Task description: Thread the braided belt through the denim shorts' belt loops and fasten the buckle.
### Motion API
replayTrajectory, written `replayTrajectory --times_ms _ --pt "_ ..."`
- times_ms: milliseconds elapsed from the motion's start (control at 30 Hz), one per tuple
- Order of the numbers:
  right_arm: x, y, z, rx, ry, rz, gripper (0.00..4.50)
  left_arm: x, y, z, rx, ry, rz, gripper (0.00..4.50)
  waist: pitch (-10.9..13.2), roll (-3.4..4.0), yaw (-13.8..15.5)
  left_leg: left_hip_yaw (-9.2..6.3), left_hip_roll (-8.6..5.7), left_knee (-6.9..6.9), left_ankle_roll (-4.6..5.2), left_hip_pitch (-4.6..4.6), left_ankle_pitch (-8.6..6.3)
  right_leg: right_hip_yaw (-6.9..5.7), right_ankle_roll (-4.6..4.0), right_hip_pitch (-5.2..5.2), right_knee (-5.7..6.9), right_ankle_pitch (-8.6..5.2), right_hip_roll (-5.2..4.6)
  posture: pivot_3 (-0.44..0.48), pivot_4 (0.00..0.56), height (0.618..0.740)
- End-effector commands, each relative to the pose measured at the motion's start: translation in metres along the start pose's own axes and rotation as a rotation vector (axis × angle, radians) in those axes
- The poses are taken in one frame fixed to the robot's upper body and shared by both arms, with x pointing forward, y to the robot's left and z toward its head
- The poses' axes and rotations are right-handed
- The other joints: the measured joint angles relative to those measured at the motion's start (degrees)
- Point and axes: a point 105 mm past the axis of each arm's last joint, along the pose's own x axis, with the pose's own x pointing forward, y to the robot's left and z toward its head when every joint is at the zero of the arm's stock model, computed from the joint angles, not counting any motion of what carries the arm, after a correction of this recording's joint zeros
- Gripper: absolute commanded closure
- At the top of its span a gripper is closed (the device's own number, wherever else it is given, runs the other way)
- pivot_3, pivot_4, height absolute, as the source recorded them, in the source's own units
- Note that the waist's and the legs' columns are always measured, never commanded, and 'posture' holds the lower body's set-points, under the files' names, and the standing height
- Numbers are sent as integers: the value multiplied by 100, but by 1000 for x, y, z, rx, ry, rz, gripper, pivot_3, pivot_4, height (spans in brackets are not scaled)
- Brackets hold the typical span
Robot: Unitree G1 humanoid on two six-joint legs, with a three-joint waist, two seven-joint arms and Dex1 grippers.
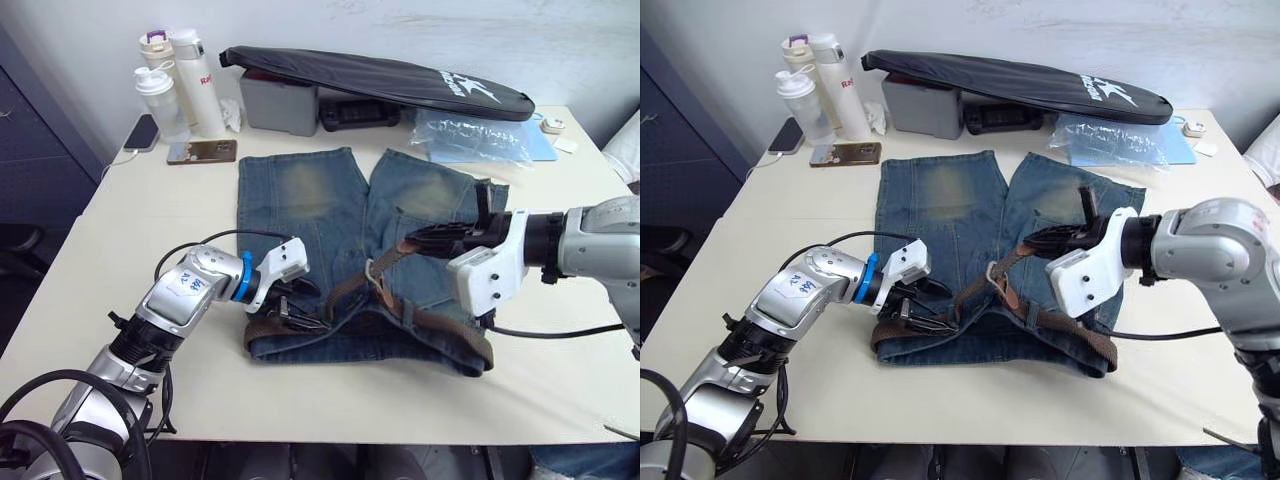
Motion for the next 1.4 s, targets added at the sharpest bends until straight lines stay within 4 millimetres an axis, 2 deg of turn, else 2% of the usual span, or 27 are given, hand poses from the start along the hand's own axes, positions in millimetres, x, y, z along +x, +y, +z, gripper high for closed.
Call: replayTrajectory --times_ms 33,100,200,300,433,500,633,700,900,1100,1133,1167,1200,1267,1333,1400 --pt "-1 -8 12 -33 -47 6 4500 0 0 0 51 32 16 46 0 0 0 -1 1 -1 0 0 0 0 0 0 -1 0 0 0 150 740" --pt "-1 -12 10 -31 -47 2 4500 5 2 -5 74 63 40 46 0 0 1 0 1 -1 0 0 0 0 -1 0 -1 0 -1 0 150 740" --pt "-2 -16 8 -23 -43 1 4500 11 -1 4 49 7 29 911 0 1 5 1 -2 2 2 -2 -1 1 -1 0 0 0 -3 0 150 740" --pt "-2 -15 6 -3 -39 0 4500 6 -6 11 41 -28 -1 2210 0 1 12 -3 -2 4 3 -3 -2 -2 -1 1 2 0 -10 0 150 740" --pt "-3 -12 4 29 -28 -4 4500 -4 0 5 35 -4 21 3848 0 1 5 -1 -3 3 4 -2 -2 -5 -1 0 2 0 -33 0 150 740" --pt "-3 -11 3 42 -26 -3 4500 -5 0 2 27 12 16 4468 -1 2 4 0 -3 3 4 -1 -2 -5 -1 0 2 0 -33 0 150 740" --pt "-3 -11 4 63 -28 -10 4500 -12 -4 0 65 44 -7 4468 -1 2 -6 1 -2 4 4 -1 -2 -4 -1 0 3 -1 -33 0 150 740" --pt "-2 -9 4 71 -26 -8 4500 -14 3 3 55 30 29 4468 -2 5 -1 0 -2 2 4 0 -2 -4 -2 0 3 -1 -33 0 150 740" --pt "-2 -7 4 94 -16 -7 4500 -30 2 19 68 -22 -2 4468 -1 3 0 0 -5 5 4 -2 -2 -5 -2 0 5 -1 -32 0 150 740" --pt "-1 -7 3 109 -12 -16 4500 -40 4 18 75 -3 -12 4468 -1 4 -7 1 -4 3 4 1 -2 -5 -3 0 6 -1 -27 0 150 740" --pt "-1 -7 3 110 -12 -17 4500 -40 6 18 64 -6 -4 3806 -1 4 -4 1 -3 3 4 1 -2 -5 -3 -1 6 -1 -22 0 150 740" --pt "-1 -7 3 112 -11 -19 4500 -39 2 15 71 16 -28 3512 -1 4 -4 1 -4 4 4 1 -2 -5 -3 -1 8 -1 -10 0 150 740" --pt "-1 -7 3 114 -11 -20 4500 -38 -1 12 78 36 -48 2937 -1 4 -4 1 -4 4 5 1 -2 -4 -3 -1 8 -1 -8 0 150 740" --pt "0 -7 3 116 -10 -22 4500 -36 -3 11 93 44 -56 2156 -1 4 -4 1 -4 4 5 0 -3 -3 -3 -1 8 -1 -9 0 150 740" --pt "0 -7 3 120 -8 -23 4500 -38 -1 18 93 10 -49 1249 -1 4 -3 0 -4 3 5 0 -3 -4 -3 -1 8 -1 -9 0 150 740" --pt "0 -7 3 127 -8 -24 4500 -38 9 35 46 -93 1 1249 -1 5 12 1 -4 4 6 0 -3 -3 -3 -1 9 -1 -11 0 150 740"
